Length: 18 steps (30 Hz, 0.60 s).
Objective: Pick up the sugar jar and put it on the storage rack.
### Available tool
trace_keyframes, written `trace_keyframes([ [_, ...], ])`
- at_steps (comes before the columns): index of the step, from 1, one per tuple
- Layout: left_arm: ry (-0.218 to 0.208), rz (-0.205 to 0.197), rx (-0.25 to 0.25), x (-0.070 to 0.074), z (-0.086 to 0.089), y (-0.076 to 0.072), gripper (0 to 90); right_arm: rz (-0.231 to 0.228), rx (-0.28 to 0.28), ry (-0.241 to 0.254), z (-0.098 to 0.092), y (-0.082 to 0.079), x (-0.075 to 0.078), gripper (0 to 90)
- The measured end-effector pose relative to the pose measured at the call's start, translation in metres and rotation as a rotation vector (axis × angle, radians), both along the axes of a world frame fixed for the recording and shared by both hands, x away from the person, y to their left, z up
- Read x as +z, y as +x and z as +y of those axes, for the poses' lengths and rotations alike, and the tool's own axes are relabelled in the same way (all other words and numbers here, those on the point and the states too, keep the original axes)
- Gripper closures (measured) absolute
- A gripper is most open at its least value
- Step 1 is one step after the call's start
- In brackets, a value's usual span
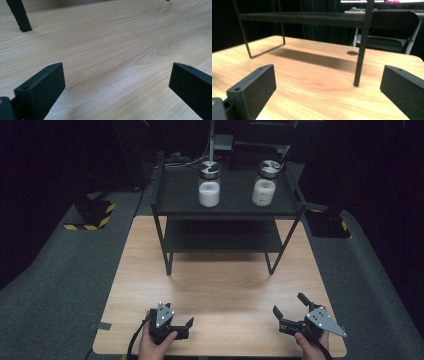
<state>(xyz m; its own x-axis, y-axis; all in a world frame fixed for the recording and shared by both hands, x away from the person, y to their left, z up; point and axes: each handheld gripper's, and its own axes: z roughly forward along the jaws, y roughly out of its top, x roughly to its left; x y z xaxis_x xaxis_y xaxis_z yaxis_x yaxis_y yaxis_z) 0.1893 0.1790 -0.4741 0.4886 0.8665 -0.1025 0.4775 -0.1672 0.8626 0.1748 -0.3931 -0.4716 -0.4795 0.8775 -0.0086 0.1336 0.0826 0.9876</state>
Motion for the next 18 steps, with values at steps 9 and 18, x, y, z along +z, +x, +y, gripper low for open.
trace_keyframes([
  [9, 0.000, 0.000, -0.004, 0.000, 0.001, 0.000, 0.7, 0.051, -0.023, -0.036, -0.005, -0.001, -0.012, 0.0],
  [18, -0.005, 0.004, -0.005, 0.000, 0.000, 0.001, 0.8, 0.116, -0.023, -0.098, -0.008, 0.001, -0.015, 0.0],
])
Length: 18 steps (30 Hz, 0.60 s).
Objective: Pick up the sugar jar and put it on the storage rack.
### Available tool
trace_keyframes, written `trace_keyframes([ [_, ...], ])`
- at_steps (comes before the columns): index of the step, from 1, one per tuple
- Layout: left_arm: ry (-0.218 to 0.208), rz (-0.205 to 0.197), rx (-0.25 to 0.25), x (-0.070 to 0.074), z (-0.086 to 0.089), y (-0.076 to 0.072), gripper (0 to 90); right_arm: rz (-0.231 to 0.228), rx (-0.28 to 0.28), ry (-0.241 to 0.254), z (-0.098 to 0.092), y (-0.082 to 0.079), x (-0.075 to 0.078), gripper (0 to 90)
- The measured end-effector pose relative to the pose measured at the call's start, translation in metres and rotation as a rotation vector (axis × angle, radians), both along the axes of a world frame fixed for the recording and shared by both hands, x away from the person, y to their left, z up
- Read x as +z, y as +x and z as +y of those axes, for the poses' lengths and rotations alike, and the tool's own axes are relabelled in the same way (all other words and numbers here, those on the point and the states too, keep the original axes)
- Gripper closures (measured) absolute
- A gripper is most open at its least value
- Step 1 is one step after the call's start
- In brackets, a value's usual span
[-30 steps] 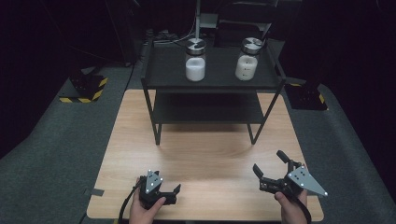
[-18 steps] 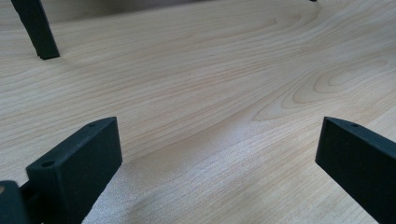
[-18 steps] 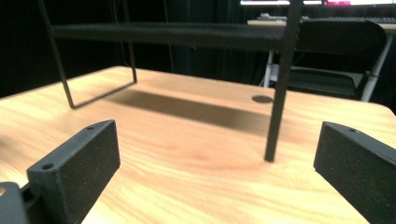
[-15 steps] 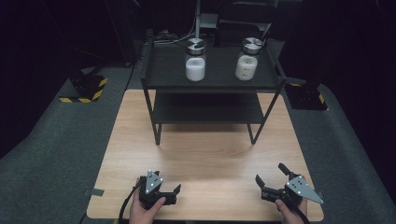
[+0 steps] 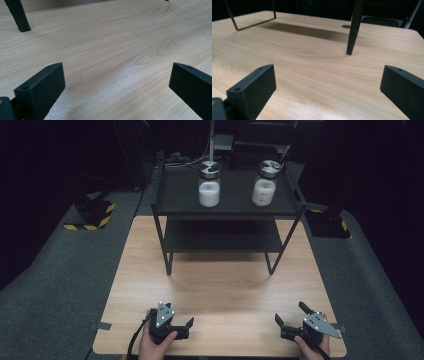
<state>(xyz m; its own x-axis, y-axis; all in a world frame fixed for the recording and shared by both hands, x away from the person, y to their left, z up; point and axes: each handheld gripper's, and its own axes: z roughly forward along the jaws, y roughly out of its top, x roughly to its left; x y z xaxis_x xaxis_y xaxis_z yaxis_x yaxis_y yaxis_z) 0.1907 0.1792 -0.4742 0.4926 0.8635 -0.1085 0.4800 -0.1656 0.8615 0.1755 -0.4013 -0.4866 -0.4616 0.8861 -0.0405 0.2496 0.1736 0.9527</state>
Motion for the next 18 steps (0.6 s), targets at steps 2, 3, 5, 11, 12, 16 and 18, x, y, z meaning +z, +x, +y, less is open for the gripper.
trace_keyframes([
  [2, -0.001, 0.002, 0.000, 0.0002, 0.0002, 0.0001, 0.8, 0.005, 0.003, -0.022, 0.0002, 0.0008, -0.0008, 0.0],
  [3, -0.002, 0.002, 0.000, 0.0002, 0.0004, 0.0003, 0.7, 0.015, 0.005, -0.022, -0.0002, 0.0015, -0.0010, 0.1],
  [5, -0.005, 0.005, 0.002, 0.0002, 0.0007, 0.0006, 0.8, 0.027, 0.011, -0.023, -0.0008, 0.0030, -0.0010, 0.3],
  [11, -0.004, 0.003, 0.002, 0.0002, 0.0007, 0.0003, 0.8, 0.031, 0.015, -0.026, -0.0012, 0.0034, -0.0003, 0.2],
  [12, -0.004, 0.002, 0.001, 0.0001, 0.0009, 0.0002, 0.8, 0.030, 0.015, -0.025, -0.0015, 0.0033, -0.0004, 0.2],
  [16, -0.009, -0.003, -0.005, -0.0005, 0.0023, -0.0005, 0.7, 0.034, 0.014, -0.026, -0.0012, 0.0032, 0.0002, 0.1],
  [18, -0.007, -0.004, -0.009, -0.0005, 0.0025, -0.0008, 0.8, 0.036, 0.015, -0.031, -0.0005, 0.0034, 0.0008, 0.2],
])
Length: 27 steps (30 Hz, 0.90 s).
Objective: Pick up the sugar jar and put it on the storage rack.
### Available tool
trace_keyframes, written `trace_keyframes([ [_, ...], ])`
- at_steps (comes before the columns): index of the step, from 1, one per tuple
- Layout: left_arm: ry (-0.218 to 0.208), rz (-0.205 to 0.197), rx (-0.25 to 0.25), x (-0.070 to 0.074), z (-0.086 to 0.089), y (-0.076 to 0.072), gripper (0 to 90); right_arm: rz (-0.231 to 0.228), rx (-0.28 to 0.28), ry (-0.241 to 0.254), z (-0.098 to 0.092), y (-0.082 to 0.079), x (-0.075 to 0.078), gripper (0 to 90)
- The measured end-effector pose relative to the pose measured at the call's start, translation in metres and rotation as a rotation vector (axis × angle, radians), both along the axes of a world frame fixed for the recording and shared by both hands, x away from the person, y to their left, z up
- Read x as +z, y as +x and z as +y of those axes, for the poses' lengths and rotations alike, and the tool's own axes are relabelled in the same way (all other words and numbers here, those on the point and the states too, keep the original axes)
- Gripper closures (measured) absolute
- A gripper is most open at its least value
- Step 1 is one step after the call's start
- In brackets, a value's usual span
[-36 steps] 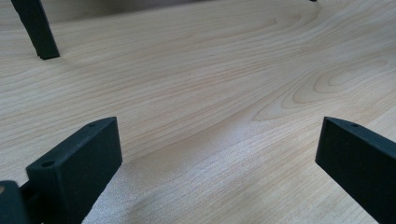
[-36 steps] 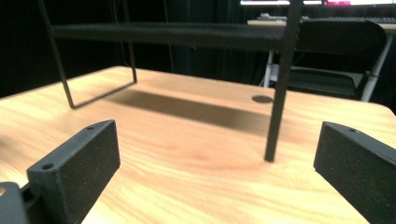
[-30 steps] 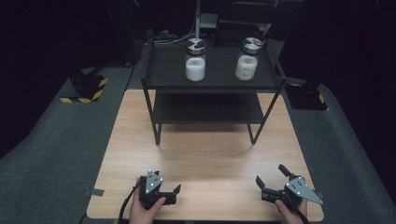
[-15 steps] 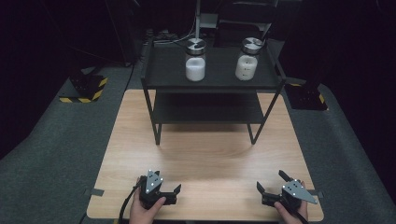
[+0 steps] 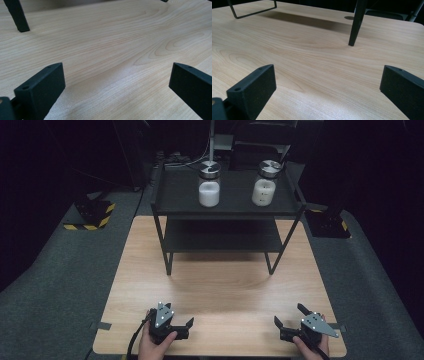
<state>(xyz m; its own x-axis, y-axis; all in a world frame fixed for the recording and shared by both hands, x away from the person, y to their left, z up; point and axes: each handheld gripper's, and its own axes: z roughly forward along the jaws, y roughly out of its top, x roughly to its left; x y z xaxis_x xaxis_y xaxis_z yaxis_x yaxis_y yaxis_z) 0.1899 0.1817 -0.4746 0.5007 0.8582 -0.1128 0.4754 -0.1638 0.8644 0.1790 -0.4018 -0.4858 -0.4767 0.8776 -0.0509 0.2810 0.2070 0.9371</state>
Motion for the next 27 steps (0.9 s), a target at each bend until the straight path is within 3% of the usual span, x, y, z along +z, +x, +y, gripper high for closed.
trace_keyframes([
  [5, 0.006, -0.004, -0.006, 0.0001, -0.0009, -0.0006, 0.7, 0.002, 0.002, -0.010, 0.0017, 0.0001, 0.0008, 0.2],
  [15, -0.005, 0.014, 0.008, 0.0007, -0.0010, -0.0002, 0.8, 0.005, 0.012, 0.020, -0.0034, -0.0005, -0.0006, 0.1],
  [27, 0.011, 0.029, -0.031, 0.0028, -0.0045, 0.0080, 0.8, 0.028, 0.006, 0.027, -0.0050, 0.0014, 0.0013, 0.2],
])
